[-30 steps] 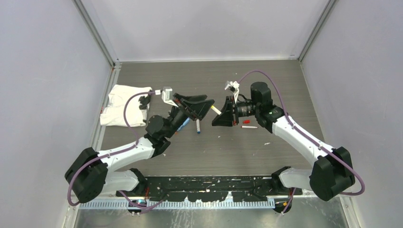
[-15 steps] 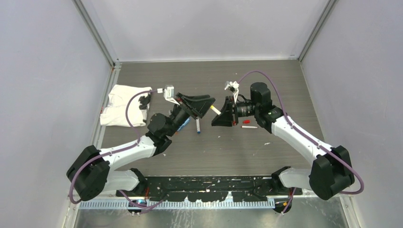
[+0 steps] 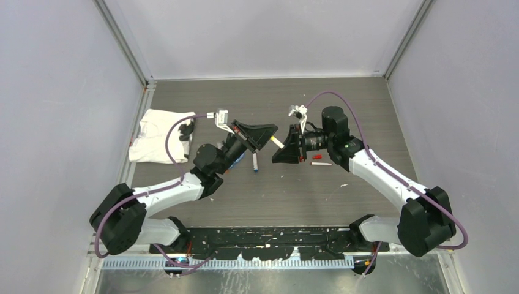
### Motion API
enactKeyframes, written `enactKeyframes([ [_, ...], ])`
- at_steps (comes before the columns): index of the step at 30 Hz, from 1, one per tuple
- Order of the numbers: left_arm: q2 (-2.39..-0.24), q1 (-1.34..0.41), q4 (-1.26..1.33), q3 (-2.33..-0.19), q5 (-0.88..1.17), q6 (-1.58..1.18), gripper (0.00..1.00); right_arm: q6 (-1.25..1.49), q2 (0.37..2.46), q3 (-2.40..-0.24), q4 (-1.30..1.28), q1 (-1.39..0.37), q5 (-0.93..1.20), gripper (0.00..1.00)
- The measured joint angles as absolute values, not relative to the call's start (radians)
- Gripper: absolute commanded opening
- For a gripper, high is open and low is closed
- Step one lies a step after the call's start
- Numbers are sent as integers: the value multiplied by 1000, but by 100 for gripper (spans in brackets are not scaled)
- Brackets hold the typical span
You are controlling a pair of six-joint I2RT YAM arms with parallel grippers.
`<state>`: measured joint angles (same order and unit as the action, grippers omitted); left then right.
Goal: Insert the pens into the pen caps
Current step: Press the pen cap onto the pen.
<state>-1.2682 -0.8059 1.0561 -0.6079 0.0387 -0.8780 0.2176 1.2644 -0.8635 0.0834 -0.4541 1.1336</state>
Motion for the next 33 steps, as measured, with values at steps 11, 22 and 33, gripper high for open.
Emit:
enactKeyframes([
  [11,-1293,-804,1057,-609,54,-903,1,178,1266,-863,33,-454,1123,1],
  [22,-1324,-934,1007,-591,-265,-941,1,-22,1252,-908,-254,-464,962,1],
  [33,-1386,-1016,1062,-599,-389,-971,1,-38,1227,-896,-329,-419,993,1],
])
